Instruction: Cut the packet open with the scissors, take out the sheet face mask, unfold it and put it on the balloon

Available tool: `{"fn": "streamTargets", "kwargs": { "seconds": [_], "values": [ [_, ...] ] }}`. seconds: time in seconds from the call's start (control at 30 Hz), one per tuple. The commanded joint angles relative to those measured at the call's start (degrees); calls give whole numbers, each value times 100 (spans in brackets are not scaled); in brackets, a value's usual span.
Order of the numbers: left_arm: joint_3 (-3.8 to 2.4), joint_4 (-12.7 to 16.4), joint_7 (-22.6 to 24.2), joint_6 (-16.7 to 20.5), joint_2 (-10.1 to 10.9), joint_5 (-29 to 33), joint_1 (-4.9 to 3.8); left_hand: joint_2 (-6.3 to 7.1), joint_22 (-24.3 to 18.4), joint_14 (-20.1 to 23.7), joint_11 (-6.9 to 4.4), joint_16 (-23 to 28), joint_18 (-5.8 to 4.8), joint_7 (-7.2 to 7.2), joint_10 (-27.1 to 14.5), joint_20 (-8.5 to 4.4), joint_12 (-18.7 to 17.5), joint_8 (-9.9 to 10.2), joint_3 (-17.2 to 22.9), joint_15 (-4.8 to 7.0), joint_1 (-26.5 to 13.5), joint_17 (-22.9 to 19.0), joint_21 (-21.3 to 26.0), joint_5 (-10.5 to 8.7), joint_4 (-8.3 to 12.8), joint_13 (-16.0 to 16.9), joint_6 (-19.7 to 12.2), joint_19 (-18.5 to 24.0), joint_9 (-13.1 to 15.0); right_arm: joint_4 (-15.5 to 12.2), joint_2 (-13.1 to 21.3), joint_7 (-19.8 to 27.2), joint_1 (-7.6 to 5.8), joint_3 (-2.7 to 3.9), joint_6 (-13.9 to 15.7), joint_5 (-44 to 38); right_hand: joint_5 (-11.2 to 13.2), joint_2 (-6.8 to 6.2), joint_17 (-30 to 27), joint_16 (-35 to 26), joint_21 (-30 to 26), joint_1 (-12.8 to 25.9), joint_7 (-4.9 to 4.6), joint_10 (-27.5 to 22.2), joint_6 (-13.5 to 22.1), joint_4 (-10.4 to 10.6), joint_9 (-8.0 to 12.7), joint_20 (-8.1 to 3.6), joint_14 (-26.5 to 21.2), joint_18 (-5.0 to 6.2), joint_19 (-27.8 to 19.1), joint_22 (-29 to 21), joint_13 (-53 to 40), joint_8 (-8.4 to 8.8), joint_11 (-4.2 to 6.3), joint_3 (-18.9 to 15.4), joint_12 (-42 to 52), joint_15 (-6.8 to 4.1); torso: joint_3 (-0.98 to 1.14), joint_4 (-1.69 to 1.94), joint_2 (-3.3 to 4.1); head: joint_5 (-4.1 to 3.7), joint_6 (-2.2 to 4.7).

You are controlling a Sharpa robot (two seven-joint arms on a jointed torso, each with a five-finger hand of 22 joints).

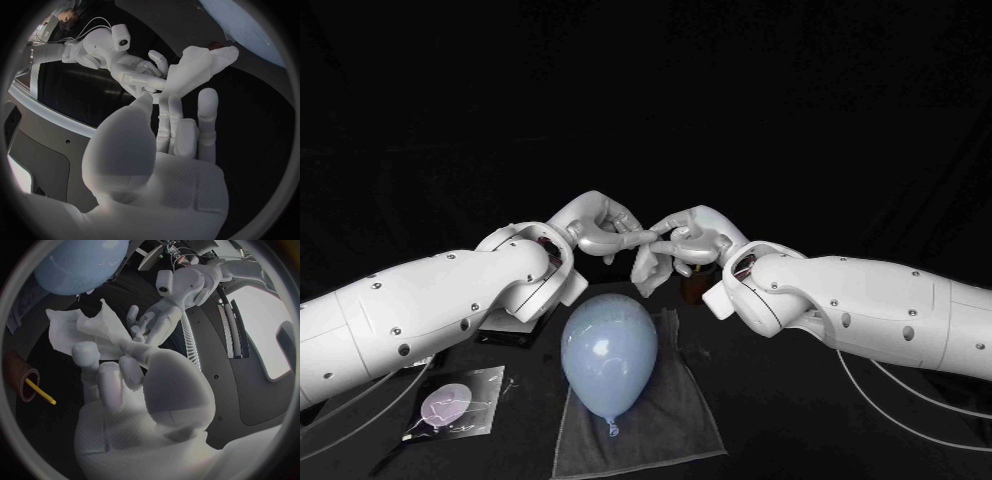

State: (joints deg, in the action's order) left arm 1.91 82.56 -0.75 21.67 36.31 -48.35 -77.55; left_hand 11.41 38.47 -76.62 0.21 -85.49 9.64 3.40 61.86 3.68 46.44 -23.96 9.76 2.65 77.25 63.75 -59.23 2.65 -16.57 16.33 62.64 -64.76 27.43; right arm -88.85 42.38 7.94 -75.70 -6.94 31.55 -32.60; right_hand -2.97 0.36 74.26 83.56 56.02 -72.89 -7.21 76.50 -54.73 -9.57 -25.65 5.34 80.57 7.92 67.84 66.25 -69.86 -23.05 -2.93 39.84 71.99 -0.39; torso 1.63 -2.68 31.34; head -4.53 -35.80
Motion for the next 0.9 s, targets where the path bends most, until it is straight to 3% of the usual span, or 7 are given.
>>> {"fn": "streamTargets", "kwargs": {
  "seconds": [0.03,0.13,0.33,0.9],
  "values": [
    [-5,-6,-328,20,-27,-245,-2,19,123,-83,-8,-51,-70,-12,58,-8,50,-51,-102,1,-101,98,-98,10,-9,36,46,-66,25,0,-23,-26,0,3,68,-147,3,-32,8,27,31,17,-6,20,-29,-38,-7,-13,7,51,12,9,-13,-19,31,3,29,-51,4,-1,-1,-9,-4],
    [-5,-19,-439,-11,-41,-299,-2,16,226,-137,-26,-72,-83,-32,78,-22,103,-105,-237,19,-174,195,-186,9,-11,83,65,-83,63,0,-39,-28,0,1,77,-167,1,-33,8,27,43,16,-6,20,-29,-41,-6,-14,8,48,20,17,-11,-20,31,5,27,-52,3,-4,-1,-7,-3],
    [-5,-25,-548,18,-68,-344,-2,-114,457,-234,-76,-109,-113,-91,113,-46,192,-202,-301,60,-35,370,-364,11,7,159,101,-154,123,-24,-52,-34,1,-4,82,-209,0,-33,12,29,52,17,-5,24,-31,-45,-4,-15,12,47,27,23,-12,-21,32,9,29,-52,2,-1,0,-14,-2],
    [-5,-26,-625,4,-89,-337,-2,-349,620,-294,-121,-126,-129,-146,89,-85,244,-283,-180,104,376,476,-513,15,19,238,61,-154,170,-154,-40,-44,16,-19,104,-355,-9,-36,21,33,71,16,-4,35,-36,-60,4,-18,21,43,42,36,-18,-23,33,25,34,-55,0,0,1,19,-37]
  ]
}}
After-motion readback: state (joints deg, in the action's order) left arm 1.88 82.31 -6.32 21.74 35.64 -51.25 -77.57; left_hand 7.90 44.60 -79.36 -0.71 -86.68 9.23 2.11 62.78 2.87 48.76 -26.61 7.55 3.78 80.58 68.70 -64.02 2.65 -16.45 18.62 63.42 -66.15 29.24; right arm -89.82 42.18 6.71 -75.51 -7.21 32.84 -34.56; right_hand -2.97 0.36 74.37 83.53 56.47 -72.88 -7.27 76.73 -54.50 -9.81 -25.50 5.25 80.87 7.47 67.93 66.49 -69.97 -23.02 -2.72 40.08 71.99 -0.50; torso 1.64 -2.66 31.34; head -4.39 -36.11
